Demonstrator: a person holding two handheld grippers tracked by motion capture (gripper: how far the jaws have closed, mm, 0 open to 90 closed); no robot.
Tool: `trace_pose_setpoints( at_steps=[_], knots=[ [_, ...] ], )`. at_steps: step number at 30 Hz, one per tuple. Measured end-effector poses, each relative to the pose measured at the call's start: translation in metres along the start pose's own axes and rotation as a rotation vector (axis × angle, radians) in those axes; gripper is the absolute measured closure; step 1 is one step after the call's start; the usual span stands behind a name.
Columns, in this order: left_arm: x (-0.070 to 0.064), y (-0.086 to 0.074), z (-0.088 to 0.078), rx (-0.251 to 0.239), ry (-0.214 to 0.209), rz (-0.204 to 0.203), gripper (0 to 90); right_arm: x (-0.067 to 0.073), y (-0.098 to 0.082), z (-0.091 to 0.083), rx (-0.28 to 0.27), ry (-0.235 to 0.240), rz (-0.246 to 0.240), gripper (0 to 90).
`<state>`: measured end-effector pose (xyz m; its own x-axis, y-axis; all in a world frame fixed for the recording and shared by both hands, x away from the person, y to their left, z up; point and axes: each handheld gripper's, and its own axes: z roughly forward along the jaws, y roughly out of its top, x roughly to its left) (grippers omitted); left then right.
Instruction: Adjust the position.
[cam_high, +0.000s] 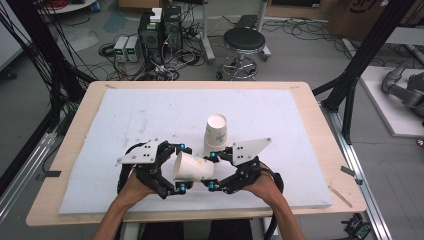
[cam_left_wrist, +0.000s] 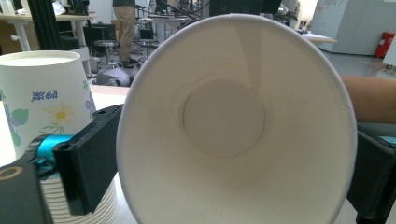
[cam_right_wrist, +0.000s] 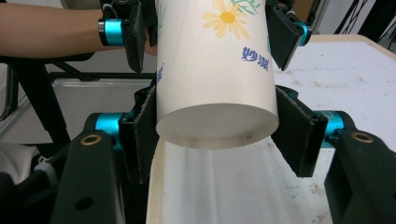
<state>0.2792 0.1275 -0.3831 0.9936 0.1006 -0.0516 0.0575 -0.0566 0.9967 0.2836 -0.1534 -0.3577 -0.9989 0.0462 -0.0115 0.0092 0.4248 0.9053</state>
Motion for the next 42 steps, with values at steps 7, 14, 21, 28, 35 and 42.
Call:
trace_pose_setpoints(
  at_steps=[7, 14, 21, 28, 35, 42],
  knots=[
    [0.0002, 0.0006, -0.0021, -0.008, -0.021, 0.003, 17.1, 0.0003, -0.0008, 0.0022, -0.002, 0.008, -0.003, 37.5],
    [-0.0002, 0.0005, -0.0024, -0.017, -0.038, 0.014, 27.1, 0.0006, -0.0012, 0.0033, -0.004, 0.013, -0.01, 37.6],
    [-0.0009, 0.0004, -0.003, -0.019, -0.045, 0.02, 31.8, 0.0004, -0.0013, 0.0032, -0.003, 0.019, -0.015, 37.7],
    [-0.0013, 0.0008, -0.0042, -0.015, -0.051, 0.022, 33.3, 0.0002, -0.0011, 0.0045, -0.003, 0.023, -0.016, 37.6],
    [-0.0013, 0.0009, -0.0046, -0.014, -0.055, 0.026, 34.5, -0.0001, -0.0009, 0.0051, -0.001, 0.027, -0.022, 37.5],
    [-0.0001, 0.0043, -0.0093, -0.012, -0.038, 0.028, 34.4, 0.0062, -0.0025, 0.0062, 0.028, -0.025, 0.015, 15.2]
  ],
)
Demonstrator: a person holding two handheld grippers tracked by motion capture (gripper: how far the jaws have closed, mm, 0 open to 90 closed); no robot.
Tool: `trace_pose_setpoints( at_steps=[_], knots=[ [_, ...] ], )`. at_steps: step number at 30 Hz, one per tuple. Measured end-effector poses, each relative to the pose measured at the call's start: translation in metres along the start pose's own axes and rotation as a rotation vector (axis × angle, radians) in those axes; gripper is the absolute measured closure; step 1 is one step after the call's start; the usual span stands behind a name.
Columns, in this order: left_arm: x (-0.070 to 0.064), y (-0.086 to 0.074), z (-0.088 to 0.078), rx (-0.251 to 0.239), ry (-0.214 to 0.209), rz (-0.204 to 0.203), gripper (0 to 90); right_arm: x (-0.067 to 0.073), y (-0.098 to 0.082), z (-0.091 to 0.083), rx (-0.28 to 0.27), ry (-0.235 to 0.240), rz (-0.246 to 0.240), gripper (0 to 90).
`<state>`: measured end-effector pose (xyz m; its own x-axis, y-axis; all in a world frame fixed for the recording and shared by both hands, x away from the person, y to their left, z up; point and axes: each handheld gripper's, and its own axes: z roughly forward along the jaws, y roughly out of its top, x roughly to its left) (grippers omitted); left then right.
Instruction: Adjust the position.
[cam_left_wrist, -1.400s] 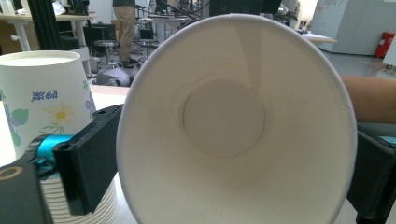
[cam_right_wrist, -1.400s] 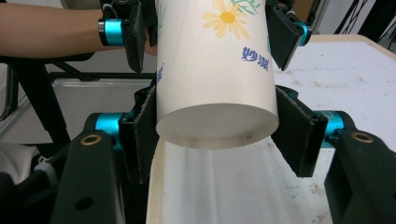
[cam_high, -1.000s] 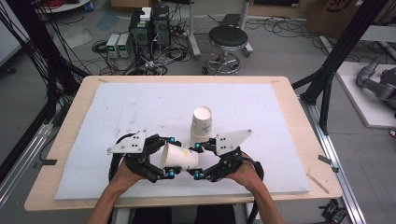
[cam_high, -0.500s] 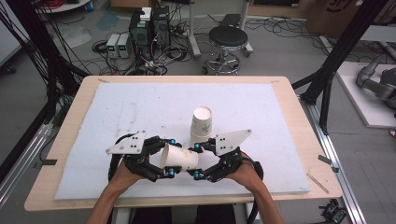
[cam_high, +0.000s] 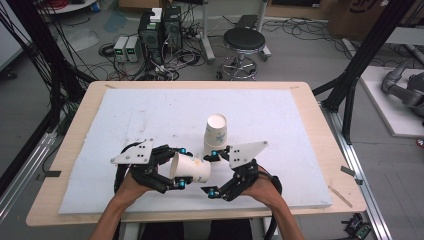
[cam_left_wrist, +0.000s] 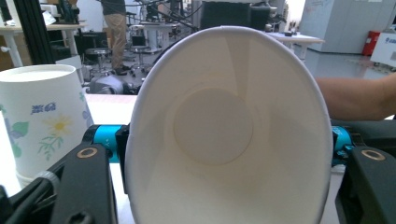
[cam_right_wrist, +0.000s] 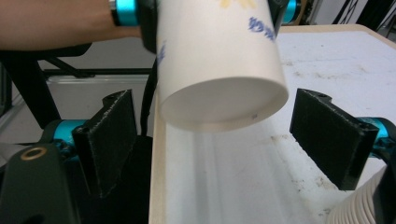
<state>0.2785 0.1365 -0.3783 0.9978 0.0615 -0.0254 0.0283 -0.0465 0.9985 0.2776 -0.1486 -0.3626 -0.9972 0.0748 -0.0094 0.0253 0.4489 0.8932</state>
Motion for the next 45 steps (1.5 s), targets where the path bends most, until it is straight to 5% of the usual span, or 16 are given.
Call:
trace_pose_setpoints(
  at_steps=[5, 10, 13, 14, 15, 18, 28, 38, 45],
  knots=[
    [0.001, 0.004, -0.003, 0.034, 0.016, 0.004, 34.3, 0.006, -0.002, -0.005, -0.002, -0.027, 0.0, 15.3],
    [0.007, 0.013, -0.005, 0.139, 0.046, -0.024, 34.2, 0.01, -0.01, -0.015, -0.016, -0.1, 0.03, 15.3],
    [0.011, 0.018, -0.005, 0.213, 0.062, -0.019, 34.2, 0.009, -0.02, -0.022, -0.017, -0.167, 0.074, 15.3],
    [0.013, 0.02, -0.004, 0.274, 0.073, -0.027, 34.2, 0.007, -0.026, -0.027, -0.021, -0.218, 0.099, 15.3],
    [0.013, 0.02, -0.004, 0.274, 0.073, -0.027, 34.0, 0.007, -0.026, -0.027, -0.021, -0.218, 0.099, 15.3],
    [0.018, 0.023, -0.001, 0.407, 0.094, -0.017, 34.0, 0.004, -0.041, -0.036, -0.016, -0.346, 0.152, 15.3],
    [0.034, 0.03, -0.006, 0.595, 0.154, -0.031, 34.0, -0.007, -0.086, -0.054, -0.013, -0.539, 0.295, 15.3],
    [0.059, 0.034, -0.016, 0.763, 0.23, -0.067, 33.8, -0.009, -0.107, -0.058, 0.002, -0.633, 0.337, 15.4],
    [0.068, 0.038, -0.015, 0.813, 0.231, -0.064, 33.9, -0.011, -0.115, -0.06, 0.001, -0.648, 0.354, 15.4]
  ],
)
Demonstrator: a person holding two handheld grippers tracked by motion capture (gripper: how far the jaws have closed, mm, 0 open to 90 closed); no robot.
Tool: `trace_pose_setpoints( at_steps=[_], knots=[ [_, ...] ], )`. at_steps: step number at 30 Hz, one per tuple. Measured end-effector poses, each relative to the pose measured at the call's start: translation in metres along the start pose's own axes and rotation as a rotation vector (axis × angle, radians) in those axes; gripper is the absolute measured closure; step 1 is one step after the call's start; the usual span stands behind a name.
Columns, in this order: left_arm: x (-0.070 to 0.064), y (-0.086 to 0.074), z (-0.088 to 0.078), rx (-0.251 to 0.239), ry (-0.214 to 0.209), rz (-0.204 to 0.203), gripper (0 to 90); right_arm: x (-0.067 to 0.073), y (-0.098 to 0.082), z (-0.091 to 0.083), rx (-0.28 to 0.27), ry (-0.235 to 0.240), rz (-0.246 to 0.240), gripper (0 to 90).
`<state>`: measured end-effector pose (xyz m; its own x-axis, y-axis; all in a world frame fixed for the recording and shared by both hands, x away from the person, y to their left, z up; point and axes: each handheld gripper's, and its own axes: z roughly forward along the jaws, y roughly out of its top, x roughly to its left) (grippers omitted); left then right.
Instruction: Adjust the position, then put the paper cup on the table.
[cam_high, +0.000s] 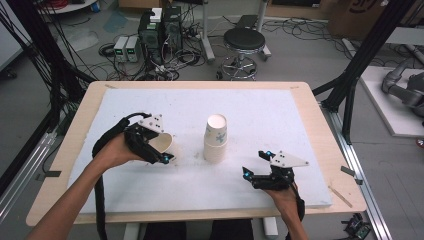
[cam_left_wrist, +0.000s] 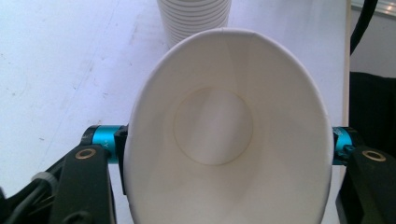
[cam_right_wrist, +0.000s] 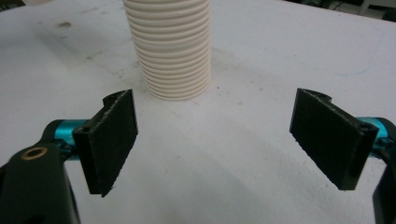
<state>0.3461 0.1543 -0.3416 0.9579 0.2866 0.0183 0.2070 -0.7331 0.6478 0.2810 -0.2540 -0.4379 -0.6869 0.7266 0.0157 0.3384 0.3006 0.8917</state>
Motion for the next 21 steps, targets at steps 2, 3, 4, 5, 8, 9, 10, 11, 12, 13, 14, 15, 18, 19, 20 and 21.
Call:
trace_pose_setpoints(
  at_steps=[2, 3, 4, 5, 8, 9, 10, 11, 12, 13, 14, 15, 18, 19, 20, 21],
  knots=[
    [0.001, 0.001, 0.002, 0.016, -0.003, 0.006, 33.9, -0.001, -0.002, 0.0, -0.002, -0.015, -0.01, 15.4],
    [0.001, 0.001, 0.003, 0.023, -0.004, 0.006, 33.9, -0.002, -0.004, 0.0, -0.002, -0.013, -0.006, 15.4],
    [0.001, 0.001, 0.004, 0.032, -0.007, 0.007, 33.9, -0.002, -0.004, 0.0, -0.002, -0.013, -0.006, 15.4],
    [0.002, 0.001, 0.004, 0.039, -0.008, 0.013, 33.9, -0.002, -0.005, 0.0, 0.0, -0.017, -0.006, 15.4],
    [0.002, 0.0, 0.005, 0.034, -0.007, 0.009, 33.9, -0.004, -0.009, 0.0, 0.004, -0.02, -0.001, 15.4],
    [0.003, 0.0, 0.005, 0.029, -0.004, 0.008, 33.9, -0.004, -0.01, 0.001, 0.005, -0.019, 0.008, 15.4],
    [0.003, 0.0, 0.005, 0.029, -0.004, 0.008, 33.9, -0.004, -0.01, 0.001, 0.005, -0.019, 0.008, 15.4],
    [0.004, 0.0, 0.004, 0.034, -0.007, 0.007, 33.9, -0.005, -0.011, 0.001, 0.007, -0.015, 0.015, 15.4],
    [0.004, -0.001, 0.004, 0.032, -0.004, 0.007, 33.9, -0.005, -0.012, 0.001, 0.007, -0.022, 0.012, 15.4],
    [0.004, -0.001, 0.004, 0.03, -0.004, 0.004, 33.9, -0.006, -0.012, 0.001, 0.004, -0.021, 0.018, 15.4],
    [0.004, -0.001, 0.003, 0.026, -0.004, 0.006, 33.9, -0.006, -0.012, 0.001, 0.004, -0.021, 0.018, 15.4],
    [0.004, -0.001, 0.003, 0.025, -0.003, 0.006, 33.9, -0.006, -0.012, 0.001, 0.007, -0.024, 0.022, 15.4],
    [0.004, -0.001, 0.002, 0.027, -0.003, 0.008, 33.9, -0.006, -0.012, 0.001, 0.009, -0.023, 0.011, 15.4],
    [0.004, -0.001, 0.002, 0.027, -0.004, 0.007, 33.9, -0.006, -0.012, 0.001, 0.011, -0.022, 0.015, 15.4],
    [0.004, -0.001, 0.003, 0.027, -0.004, 0.008, 33.9, -0.006, -0.012, 0.001, 0.011, -0.022, 0.015, 15.4],
    [0.004, -0.001, 0.003, 0.027, -0.004, 0.008, 33.9, -0.005, -0.012, 0.001, 0.011, -0.024, 0.016, 15.4]
  ],
)
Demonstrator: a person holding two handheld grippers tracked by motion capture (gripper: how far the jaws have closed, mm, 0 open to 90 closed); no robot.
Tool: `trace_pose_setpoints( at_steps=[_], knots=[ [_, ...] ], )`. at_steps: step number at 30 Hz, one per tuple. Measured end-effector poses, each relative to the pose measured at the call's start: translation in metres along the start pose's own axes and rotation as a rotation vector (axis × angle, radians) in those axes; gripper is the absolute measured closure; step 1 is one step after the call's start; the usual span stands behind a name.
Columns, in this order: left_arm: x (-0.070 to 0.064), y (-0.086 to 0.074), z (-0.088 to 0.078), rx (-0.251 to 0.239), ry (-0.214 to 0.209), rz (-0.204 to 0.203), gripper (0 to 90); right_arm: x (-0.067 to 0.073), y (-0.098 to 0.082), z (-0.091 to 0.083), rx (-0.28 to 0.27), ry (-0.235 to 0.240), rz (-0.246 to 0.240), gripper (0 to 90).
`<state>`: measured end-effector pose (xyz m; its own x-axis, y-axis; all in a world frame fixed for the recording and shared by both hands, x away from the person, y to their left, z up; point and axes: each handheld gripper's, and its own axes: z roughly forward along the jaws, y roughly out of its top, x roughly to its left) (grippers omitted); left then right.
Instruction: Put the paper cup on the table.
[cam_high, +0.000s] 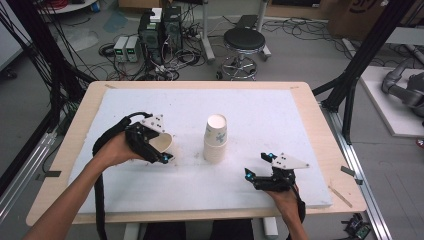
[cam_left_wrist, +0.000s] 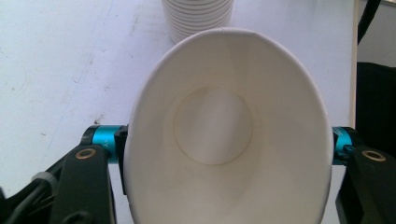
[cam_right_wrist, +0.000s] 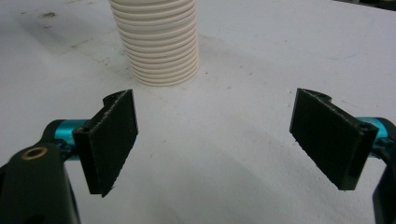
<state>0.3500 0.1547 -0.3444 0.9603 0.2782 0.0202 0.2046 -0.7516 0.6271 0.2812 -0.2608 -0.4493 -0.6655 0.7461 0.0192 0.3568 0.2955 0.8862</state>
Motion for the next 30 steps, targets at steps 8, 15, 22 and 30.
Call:
trace_pose_setpoints(
  at_steps=[8, 15, 22, 30],
  knots=[
    [0.001, 0.0, 0.002, 0.011, 0.005, -0.001, 34.0, 0.0, 0.0, 0.0, 0.003, 0.0, -0.009, 15.4],
    [0.003, 0.0, 0.006, 0.038, 0.014, -0.008, 34.3, 0.001, 0.0, 0.0, 0.007, 0.0, -0.014, 15.4],
    [0.007, 0.003, 0.018, 0.08, 0.021, -0.009, 34.3, 0.002, 0.0, 0.001, 0.007, -0.005, -0.026, 15.4],
    [0.01, 0.005, 0.034, 0.147, 0.014, -0.011, 34.3, 0.001, 0.0, 0.001, 0.014, 0.002, -0.024, 15.6]
  ],
)
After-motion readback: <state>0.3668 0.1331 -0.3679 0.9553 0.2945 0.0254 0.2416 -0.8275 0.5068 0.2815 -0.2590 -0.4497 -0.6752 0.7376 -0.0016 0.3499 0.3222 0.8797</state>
